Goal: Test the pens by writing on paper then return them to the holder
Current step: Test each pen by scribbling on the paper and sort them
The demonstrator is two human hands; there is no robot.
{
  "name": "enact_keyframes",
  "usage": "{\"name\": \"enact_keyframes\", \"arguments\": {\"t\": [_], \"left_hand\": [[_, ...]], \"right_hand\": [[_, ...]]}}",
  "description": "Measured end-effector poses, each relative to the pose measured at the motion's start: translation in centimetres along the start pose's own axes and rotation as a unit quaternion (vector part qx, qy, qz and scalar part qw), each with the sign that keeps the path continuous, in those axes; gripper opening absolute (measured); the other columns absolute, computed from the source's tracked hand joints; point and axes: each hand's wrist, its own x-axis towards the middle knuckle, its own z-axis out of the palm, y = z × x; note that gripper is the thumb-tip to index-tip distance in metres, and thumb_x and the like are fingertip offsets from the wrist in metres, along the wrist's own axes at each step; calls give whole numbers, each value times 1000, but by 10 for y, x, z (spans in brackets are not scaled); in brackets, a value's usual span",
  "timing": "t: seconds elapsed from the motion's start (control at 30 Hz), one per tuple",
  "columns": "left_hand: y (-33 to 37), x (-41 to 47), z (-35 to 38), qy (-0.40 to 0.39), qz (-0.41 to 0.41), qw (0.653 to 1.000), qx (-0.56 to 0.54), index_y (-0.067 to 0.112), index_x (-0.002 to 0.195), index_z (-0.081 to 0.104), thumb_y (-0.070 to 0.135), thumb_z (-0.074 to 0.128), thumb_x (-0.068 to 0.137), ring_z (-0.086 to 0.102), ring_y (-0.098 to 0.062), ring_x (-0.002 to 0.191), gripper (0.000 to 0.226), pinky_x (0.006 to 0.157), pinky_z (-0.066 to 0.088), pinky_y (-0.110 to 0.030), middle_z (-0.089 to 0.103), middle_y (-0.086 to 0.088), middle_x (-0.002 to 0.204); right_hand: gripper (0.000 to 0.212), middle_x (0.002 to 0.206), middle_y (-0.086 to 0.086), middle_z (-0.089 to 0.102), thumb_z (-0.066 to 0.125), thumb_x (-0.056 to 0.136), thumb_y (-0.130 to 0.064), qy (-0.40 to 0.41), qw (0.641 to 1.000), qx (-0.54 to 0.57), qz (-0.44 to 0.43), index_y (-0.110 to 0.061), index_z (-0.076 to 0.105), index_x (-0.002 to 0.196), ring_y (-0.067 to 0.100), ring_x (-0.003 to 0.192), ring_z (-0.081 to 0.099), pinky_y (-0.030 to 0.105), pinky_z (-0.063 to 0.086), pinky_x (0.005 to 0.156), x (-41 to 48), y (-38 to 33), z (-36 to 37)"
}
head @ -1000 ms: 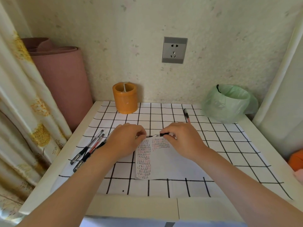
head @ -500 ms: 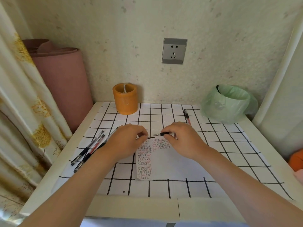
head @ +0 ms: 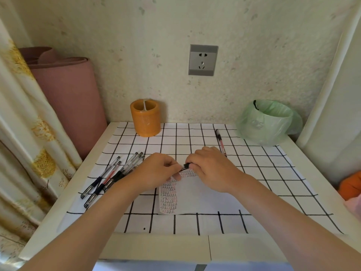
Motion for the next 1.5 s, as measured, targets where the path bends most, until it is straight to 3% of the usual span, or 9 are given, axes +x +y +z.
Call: {"name": "enact_keyframes", "arguments": {"t": [0.17, 0.37, 0.57, 0.7, 0.83, 1.03, 1.13, 1.27, 1.5], "left_hand": [[12, -2, 10, -33, -16, 998, -48, 23, 70, 79, 36, 76, 82, 60, -3, 61, 19, 59, 45, -15, 72, 3, 66], [32, 0, 18, -61, -41, 995, -65, 14, 77, 79, 42, 73, 82, 62, -2, 61, 29, 66, 43, -25, 74, -3, 70], [53, 7, 31, -47, -38, 998, -5, 19, 69, 76, 43, 69, 84, 61, -2, 58, 30, 57, 43, -19, 72, -2, 66], [70, 21, 38, 24, -12, 997, -69, 18, 77, 76, 48, 49, 98, 64, -9, 62, 45, 63, 45, -27, 76, 2, 75], [83, 45, 53, 65, 37, 993, -88, 19, 73, 77, 54, 37, 101, 63, -8, 61, 60, 64, 44, -27, 76, 0, 73], [92, 83, 88, 119, 82, 989, 20, 31, 82, 70, 42, 45, 98, 61, -10, 71, 33, 65, 49, -28, 69, 15, 77], [85, 100, 111, 87, 113, 977, 159, 32, 105, 68, 38, 56, 94, 57, -14, 104, 17, 84, 47, -30, 63, 10, 108], [66, 119, 129, 31, 96, 936, 338, 35, 140, 48, 58, 61, 86, 28, -20, 139, 60, 112, 29, -38, 34, 3, 154], [50, 137, 131, 36, 92, 947, 305, 33, 136, 52, 63, 62, 81, 30, -17, 137, 63, 111, 31, -35, 31, 5, 154]], "right_hand": [[65, 63, -13, 47, 38, 66, -91, 12, 998, -66, 11, -27, 52, 65, 11, 73, 41, 30, 30, 77, -1, -9, -6], [61, 39, -1, 38, 47, 67, -72, 60, 998, -10, 34, -15, 40, 46, 16, 44, 35, 28, 27, 51, -10, -2, -5], [46, 59, -9, 54, 48, 75, -77, 55, 996, 28, 58, -31, 44, 76, 9, 54, 49, 28, 33, 50, -30, 15, -10], [16, 79, -12, 52, 45, 98, -45, 66, 980, 172, 69, -30, 41, 96, 8, 67, 51, 31, 41, 57, -43, 33, -15], [12, 84, -8, 52, 53, 99, -27, 93, 951, 260, 142, -27, 55, 87, 9, 75, 54, 28, 44, 67, -49, 51, -26], [12, 81, -12, 61, 66, 92, -32, 152, 935, 237, 215, -39, 68, 83, -3, 74, 53, 14, 35, 64, -64, 102, -52], [11, 79, -14, 64, 68, 90, -25, 199, 917, 266, 219, -34, 72, 96, 3, 65, 53, 19, 41, 64, -59, 125, -72], [10, 83, -11, 66, 63, 93, -23, 262, 906, 243, 225, -29, 67, 99, 16, 74, 63, 26, 47, 66, -37, 159, -108], [4, 75, -7, 59, 57, 95, -18, 327, 889, 189, 258, -20, 59, 97, 12, 68, 57, 29, 44, 66, 16, 209, -136]]}}
